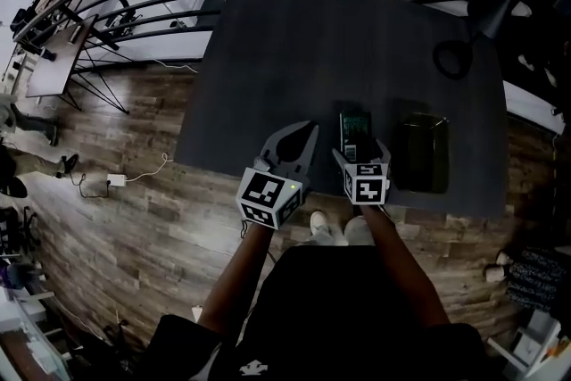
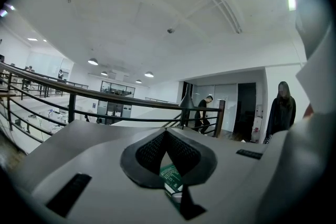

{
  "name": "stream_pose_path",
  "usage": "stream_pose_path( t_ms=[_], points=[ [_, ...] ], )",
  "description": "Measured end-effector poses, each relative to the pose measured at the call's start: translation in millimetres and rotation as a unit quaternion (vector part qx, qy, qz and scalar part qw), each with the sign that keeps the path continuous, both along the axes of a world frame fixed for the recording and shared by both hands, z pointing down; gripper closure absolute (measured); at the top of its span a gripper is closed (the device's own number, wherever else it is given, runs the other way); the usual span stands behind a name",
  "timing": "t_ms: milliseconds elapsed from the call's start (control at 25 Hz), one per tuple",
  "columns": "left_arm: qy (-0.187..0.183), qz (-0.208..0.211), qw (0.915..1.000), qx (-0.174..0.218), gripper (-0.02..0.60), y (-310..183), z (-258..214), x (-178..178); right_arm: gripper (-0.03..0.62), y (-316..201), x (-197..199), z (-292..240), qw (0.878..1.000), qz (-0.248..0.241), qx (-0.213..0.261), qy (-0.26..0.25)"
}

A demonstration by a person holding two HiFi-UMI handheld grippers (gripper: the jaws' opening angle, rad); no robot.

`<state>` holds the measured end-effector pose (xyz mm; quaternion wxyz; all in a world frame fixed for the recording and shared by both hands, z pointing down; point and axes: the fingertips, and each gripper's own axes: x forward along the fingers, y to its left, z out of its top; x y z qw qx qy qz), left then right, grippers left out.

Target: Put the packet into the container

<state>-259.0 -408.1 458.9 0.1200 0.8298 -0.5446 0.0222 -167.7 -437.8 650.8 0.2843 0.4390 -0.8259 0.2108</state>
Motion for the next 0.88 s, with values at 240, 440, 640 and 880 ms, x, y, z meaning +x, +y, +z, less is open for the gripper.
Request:
stream_pose_path(
  t_ms=[240,440,640,880],
  points=[
    [-0.007,-0.015,0.9998,0.008,0.583,4,-5,-16,0.154,-3,-1,16,0.999,0.006,-0.019,0.026],
    [-0.005,-0.021,0.9998,0.004,0.584,6,-1,-20,0.154,-4,1,22,0.999,0.007,-0.029,0.037],
    [-0.010,-0.013,0.9998,0.010,0.584,5,-2,-17,0.178,-4,-1,24,0.998,0.003,-0.033,0.050],
    [-0.012,-0.009,0.9998,0.011,0.583,4,-4,-9,0.264,-5,7,22,0.998,-0.001,-0.031,0.058]
  ],
)
